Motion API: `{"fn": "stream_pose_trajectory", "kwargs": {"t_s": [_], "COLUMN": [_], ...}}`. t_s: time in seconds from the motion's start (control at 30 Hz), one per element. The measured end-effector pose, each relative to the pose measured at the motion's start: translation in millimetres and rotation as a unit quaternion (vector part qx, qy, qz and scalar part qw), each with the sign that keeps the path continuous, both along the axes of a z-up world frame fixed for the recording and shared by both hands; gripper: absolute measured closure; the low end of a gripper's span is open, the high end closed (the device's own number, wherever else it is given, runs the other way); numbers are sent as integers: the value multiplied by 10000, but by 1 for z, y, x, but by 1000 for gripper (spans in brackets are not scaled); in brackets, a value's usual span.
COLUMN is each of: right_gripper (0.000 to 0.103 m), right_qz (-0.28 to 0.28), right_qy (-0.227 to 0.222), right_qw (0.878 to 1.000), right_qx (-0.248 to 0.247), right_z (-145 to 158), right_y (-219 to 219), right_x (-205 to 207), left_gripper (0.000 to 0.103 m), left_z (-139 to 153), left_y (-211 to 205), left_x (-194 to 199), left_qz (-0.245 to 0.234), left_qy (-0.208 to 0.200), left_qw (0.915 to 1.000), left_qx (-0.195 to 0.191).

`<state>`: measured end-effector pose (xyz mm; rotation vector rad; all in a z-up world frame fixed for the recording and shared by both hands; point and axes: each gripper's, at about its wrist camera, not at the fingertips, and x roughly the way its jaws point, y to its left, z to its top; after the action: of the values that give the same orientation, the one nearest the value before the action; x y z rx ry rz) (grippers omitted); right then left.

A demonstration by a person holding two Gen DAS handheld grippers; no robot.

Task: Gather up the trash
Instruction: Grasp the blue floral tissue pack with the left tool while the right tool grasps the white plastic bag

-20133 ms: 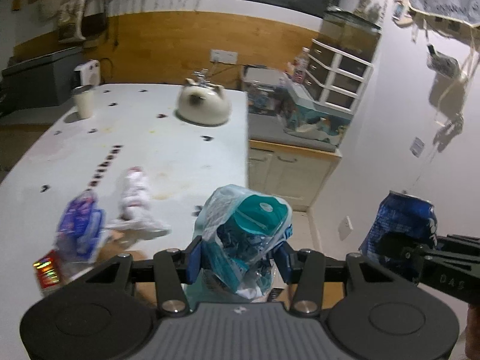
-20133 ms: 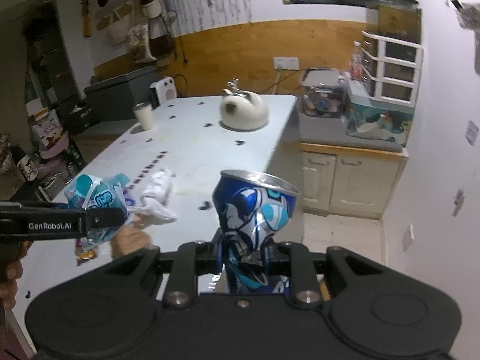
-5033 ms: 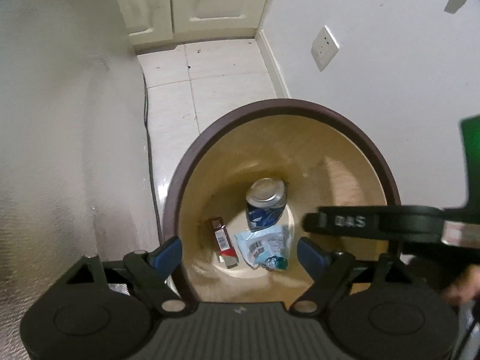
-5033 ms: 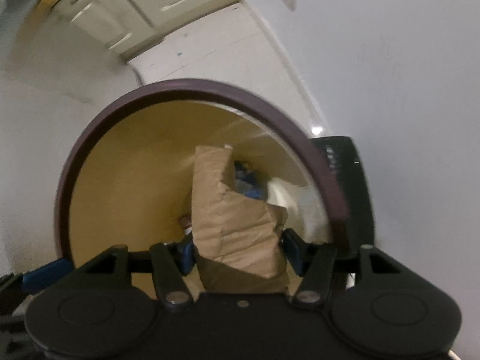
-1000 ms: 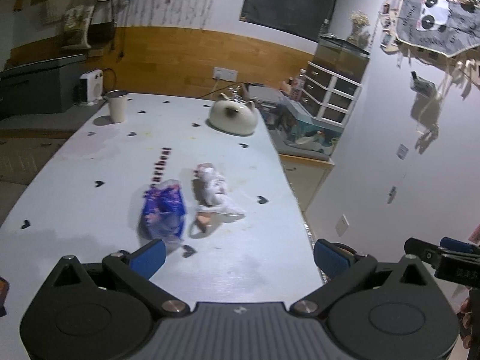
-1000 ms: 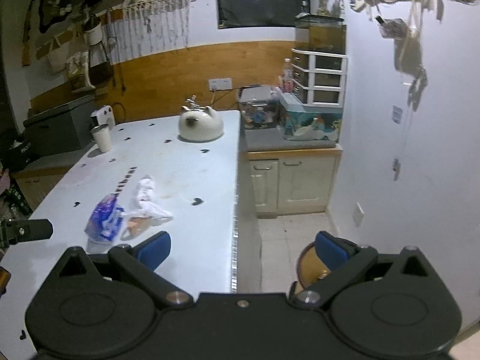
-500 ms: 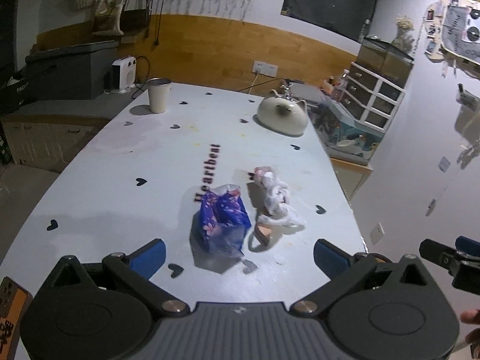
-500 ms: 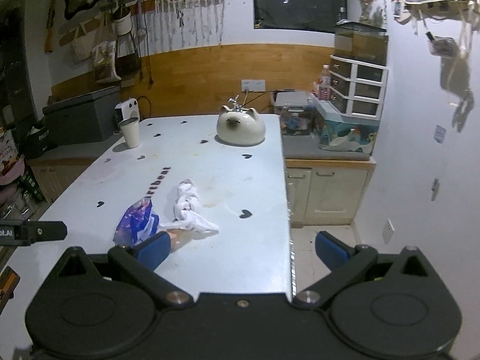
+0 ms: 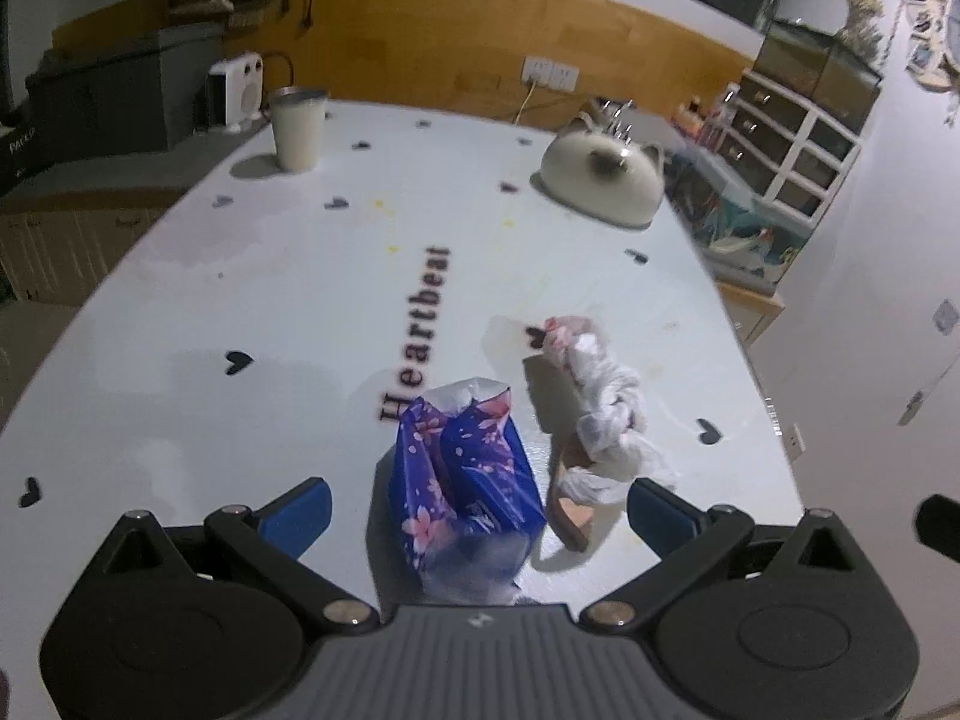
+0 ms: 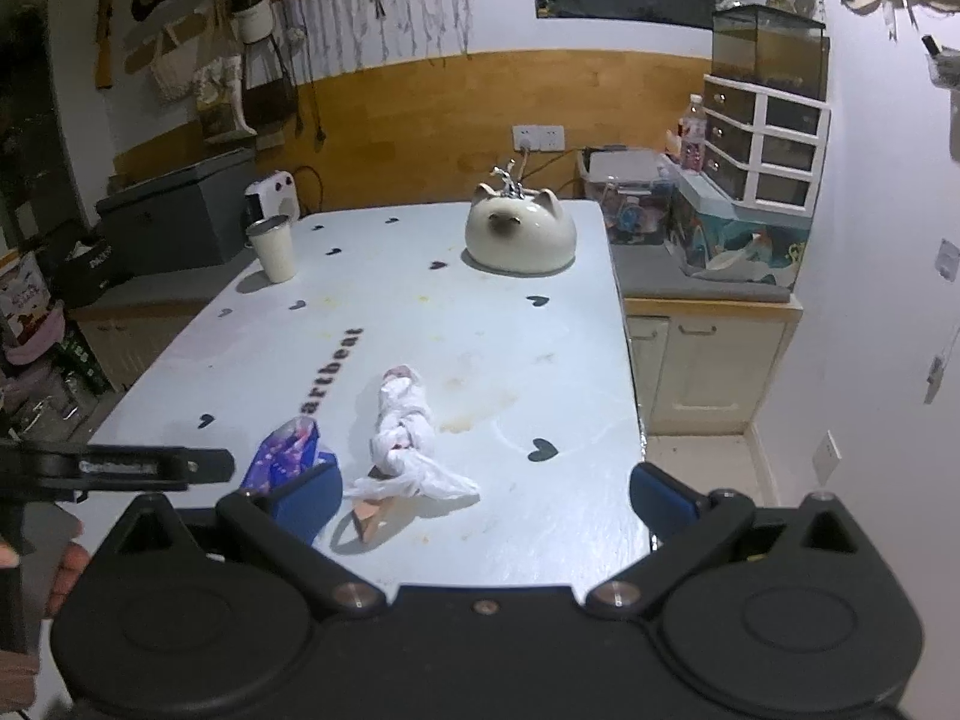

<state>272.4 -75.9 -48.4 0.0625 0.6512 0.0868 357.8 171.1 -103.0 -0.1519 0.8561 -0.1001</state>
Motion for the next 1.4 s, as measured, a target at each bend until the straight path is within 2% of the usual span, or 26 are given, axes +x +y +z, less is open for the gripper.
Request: {"fn": "stream_pose_trajectory", "kwargs": {"t_s": [0.23,0.33,0.53,0.67,0.87,1.0,1.1,1.3,1.4], "right_gripper": [16,17,22,23,27,30,47,49,49], "right_qz": [106,140,378,598,798,753,756,670,635], "right_qy": [286,409,707,956,1352,1544,1629,1524,1405], "right_qw": [9994,9986,9957,9918,9861,9834,9822,9839,9857], "right_qx": [191,312,454,596,538,585,550,645,675], "right_z": [-19,-30,-52,-66,-98,-112,-118,-110,-102], "right_y": [4,8,25,39,60,67,71,61,55], "right_x": [42,65,115,148,183,195,197,191,185], "left_gripper": [0,0,0,0,0,1,1,2,10], "left_z": [-31,-39,-52,-55,-56,-60,-61,-63,-67], "left_y": [-6,-7,0,3,8,8,5,-6,-11], "left_x": [41,48,55,55,54,58,63,69,72], "left_qz": [83,79,100,34,-29,-63,-68,-143,-136], "left_qy": [350,408,516,493,459,461,482,606,713], "left_qw": [9993,9991,9982,9985,9987,9988,9987,9981,9973], "left_qx": [-129,-67,-294,-237,-237,-163,-138,25,112]}}
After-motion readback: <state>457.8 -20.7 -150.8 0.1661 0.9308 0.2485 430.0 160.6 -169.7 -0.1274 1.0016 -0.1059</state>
